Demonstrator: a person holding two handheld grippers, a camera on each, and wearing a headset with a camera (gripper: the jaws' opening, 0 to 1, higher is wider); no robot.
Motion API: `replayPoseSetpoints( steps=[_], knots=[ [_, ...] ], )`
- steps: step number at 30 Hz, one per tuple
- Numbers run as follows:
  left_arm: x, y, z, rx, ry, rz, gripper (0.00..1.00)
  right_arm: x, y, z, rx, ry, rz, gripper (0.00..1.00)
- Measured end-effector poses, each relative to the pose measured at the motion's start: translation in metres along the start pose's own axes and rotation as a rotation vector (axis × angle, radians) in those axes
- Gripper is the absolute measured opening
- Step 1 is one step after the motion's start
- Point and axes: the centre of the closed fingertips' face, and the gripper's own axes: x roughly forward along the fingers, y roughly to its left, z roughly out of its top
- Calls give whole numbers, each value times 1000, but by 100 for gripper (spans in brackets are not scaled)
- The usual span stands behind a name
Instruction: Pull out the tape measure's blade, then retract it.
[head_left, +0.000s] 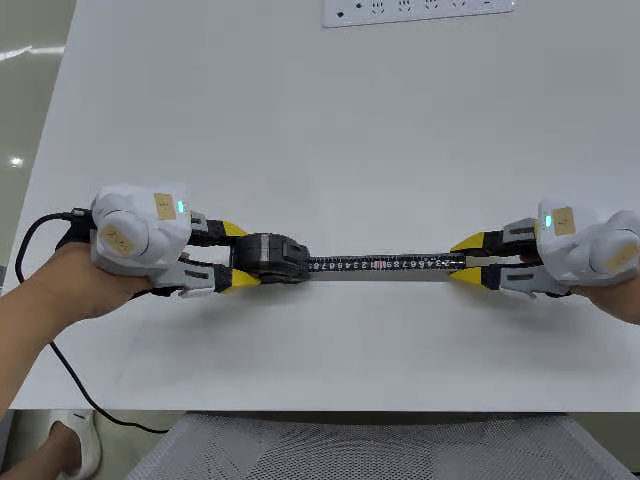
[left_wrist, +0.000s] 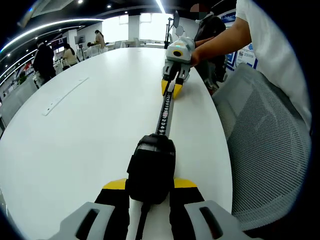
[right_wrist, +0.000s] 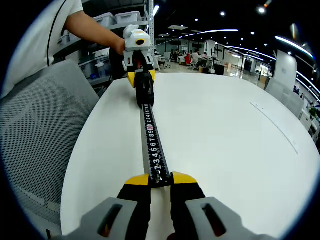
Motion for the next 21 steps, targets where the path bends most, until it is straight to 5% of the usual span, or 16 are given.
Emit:
replayPoseSetpoints(
  steps=[21],
  knots=[
    [0,0,1,-5,-14,10,27,-24,-7,-22,0,55,-24,12]
  ],
)
